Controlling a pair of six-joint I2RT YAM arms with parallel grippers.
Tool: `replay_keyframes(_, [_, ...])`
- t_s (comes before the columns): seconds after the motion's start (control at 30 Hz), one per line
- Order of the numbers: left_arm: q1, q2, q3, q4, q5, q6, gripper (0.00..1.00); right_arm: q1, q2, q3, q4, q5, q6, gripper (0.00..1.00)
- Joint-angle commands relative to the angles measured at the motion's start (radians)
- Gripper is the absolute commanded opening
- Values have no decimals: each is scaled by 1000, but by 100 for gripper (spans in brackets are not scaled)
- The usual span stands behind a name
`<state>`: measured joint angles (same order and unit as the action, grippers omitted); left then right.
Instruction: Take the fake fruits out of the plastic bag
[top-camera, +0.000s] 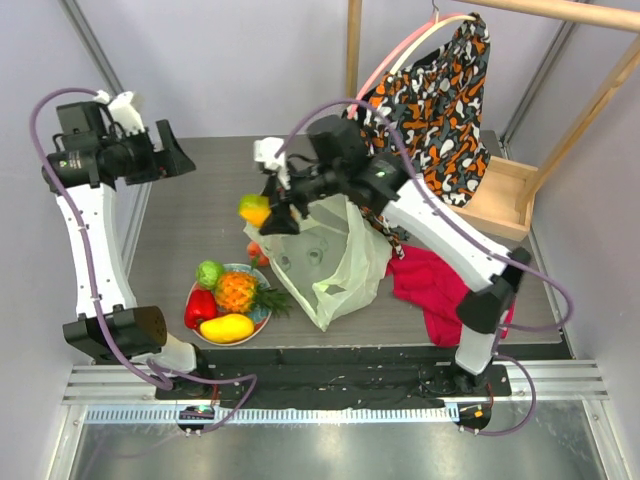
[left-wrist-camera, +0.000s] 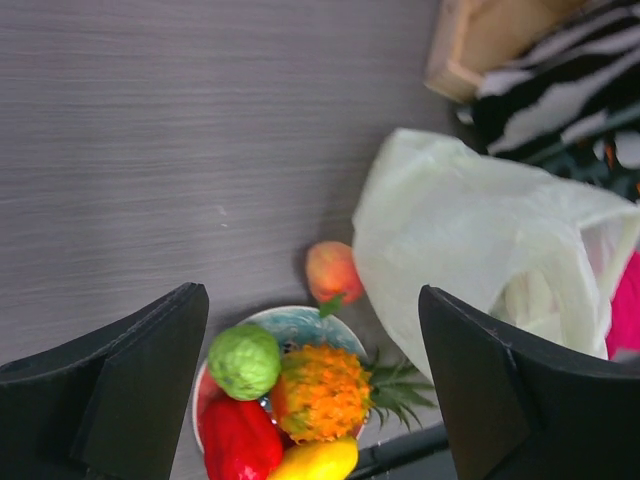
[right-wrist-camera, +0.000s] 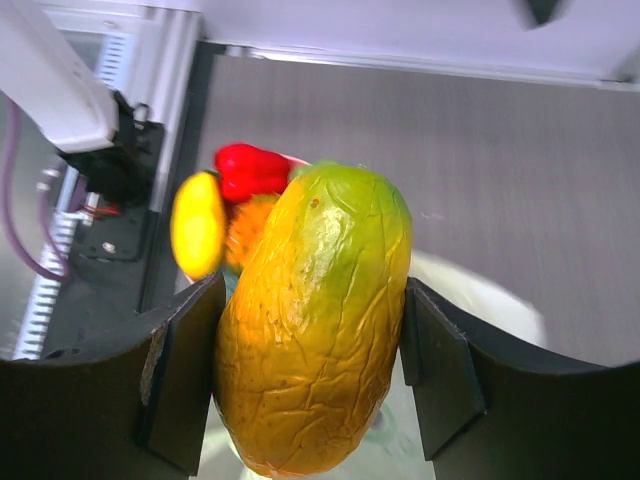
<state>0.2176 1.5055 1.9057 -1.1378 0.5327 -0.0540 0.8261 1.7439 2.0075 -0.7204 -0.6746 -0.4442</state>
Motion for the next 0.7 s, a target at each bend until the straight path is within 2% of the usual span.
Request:
replay_keyframes(0.0, [75, -16, 102, 53, -80, -84, 92, 83, 185, 121, 55, -109, 110, 45])
replay_keyframes(0.07, [95, -18, 116, 62, -85, -93, 93, 100, 232, 161, 82, -123, 191, 45])
replay_keyframes(0.2, [109, -47, 115, 82, -77, -95, 93, 146, 290, 163, 124, -123, 217, 45])
replay_keyframes(0.33, [108, -82, 49, 111, -56, -104, 93, 168, 368, 165, 182, -73, 308, 45])
replay_keyframes(0.43, [109, -94, 21, 116, -25, -115, 93, 165, 406, 140, 208, 50, 305, 44])
replay_keyframes(0.67, [108, -84, 9, 118, 33, -139, 93, 116, 511, 166, 200, 110, 246, 48])
